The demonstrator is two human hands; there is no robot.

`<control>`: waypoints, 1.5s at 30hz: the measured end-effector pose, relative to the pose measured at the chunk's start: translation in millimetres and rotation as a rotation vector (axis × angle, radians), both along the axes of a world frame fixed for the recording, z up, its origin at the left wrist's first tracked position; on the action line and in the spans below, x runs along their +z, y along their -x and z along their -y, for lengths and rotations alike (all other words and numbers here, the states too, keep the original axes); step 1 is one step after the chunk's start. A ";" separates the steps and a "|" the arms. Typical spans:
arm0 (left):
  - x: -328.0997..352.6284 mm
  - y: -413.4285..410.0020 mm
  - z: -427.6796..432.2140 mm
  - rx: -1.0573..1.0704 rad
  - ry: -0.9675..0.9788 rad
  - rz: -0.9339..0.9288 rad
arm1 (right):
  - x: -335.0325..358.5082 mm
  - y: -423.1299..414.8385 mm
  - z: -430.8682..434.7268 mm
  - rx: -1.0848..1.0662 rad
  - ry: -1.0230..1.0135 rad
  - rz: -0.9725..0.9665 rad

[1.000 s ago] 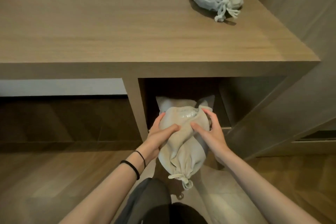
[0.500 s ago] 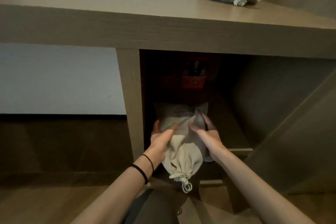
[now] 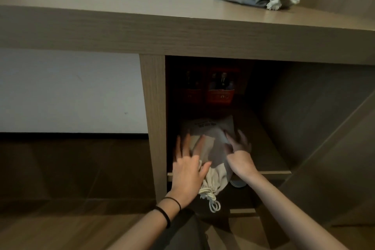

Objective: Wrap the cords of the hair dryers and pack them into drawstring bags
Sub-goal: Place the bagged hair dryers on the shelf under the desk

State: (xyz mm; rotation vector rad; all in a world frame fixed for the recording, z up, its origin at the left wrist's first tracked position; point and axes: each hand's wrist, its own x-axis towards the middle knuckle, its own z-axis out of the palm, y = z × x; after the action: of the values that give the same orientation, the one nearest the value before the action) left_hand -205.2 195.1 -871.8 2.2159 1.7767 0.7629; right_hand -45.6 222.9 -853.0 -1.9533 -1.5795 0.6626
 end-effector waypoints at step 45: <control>117.6 -11.5 11.4 -0.178 -0.423 -0.255 | 101.0 -30.3 55.5 0.222 -0.474 0.113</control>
State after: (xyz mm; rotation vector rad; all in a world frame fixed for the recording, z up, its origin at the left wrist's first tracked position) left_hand -193.7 183.7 -754.2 2.8150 1.6049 0.9206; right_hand -15.3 167.3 -751.9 -1.5019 -1.8396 0.2276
